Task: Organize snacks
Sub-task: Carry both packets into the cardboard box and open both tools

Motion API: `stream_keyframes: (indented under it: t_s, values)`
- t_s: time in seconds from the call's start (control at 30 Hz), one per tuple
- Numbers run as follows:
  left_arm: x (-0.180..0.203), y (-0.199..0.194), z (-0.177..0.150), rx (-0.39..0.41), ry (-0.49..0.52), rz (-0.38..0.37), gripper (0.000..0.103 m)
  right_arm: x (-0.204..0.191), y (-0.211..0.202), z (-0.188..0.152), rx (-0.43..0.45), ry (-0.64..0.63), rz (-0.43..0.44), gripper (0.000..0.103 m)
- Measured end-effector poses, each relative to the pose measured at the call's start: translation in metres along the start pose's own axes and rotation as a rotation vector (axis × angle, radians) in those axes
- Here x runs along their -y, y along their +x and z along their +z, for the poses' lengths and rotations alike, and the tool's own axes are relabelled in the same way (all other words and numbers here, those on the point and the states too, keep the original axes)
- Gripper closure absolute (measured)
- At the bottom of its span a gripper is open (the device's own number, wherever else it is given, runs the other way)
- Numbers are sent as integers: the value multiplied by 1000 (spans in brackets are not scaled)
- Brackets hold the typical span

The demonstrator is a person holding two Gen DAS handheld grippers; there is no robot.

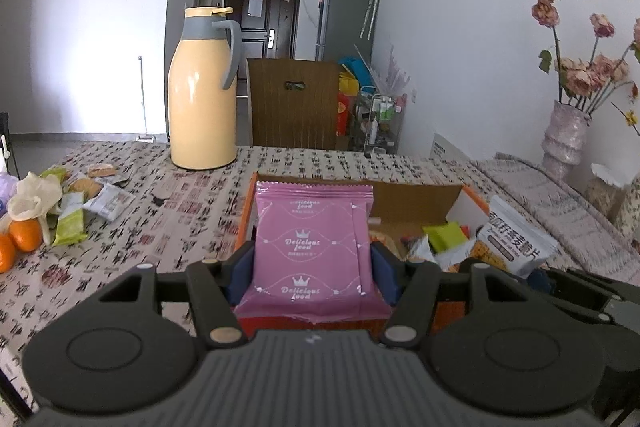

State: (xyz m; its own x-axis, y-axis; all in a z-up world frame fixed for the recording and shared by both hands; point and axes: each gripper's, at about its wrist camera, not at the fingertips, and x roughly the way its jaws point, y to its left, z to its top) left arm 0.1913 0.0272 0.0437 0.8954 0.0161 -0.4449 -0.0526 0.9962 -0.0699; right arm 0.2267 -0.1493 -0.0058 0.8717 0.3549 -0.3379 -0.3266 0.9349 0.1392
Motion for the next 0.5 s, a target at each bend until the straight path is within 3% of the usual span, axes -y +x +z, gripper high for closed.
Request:
stream_keyframes:
  t_s: [0.5]
  values:
    - [18,51,31,31,-32,16,41,33,55,30,23,-14,-32,80]
